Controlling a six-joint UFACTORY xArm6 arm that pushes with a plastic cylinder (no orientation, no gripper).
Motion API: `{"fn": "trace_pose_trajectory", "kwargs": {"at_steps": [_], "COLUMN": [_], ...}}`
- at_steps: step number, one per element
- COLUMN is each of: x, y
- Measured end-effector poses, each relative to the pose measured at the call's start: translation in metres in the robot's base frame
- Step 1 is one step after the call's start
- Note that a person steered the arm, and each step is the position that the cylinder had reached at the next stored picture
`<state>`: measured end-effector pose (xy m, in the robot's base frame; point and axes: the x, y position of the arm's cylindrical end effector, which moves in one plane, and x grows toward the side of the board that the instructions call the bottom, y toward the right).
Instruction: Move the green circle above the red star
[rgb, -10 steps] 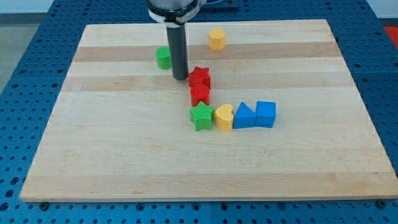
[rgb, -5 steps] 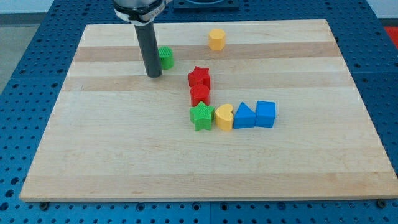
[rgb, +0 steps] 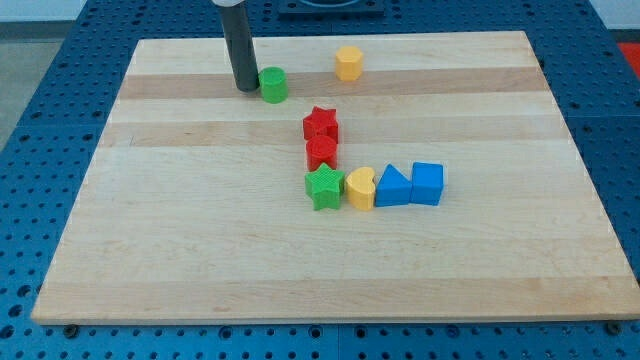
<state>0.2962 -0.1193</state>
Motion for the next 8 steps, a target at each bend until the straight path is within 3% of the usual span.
{"fn": "trace_pose_trajectory", "kwargs": {"at_steps": [8], "x": [0.0], "y": [0.03]}}
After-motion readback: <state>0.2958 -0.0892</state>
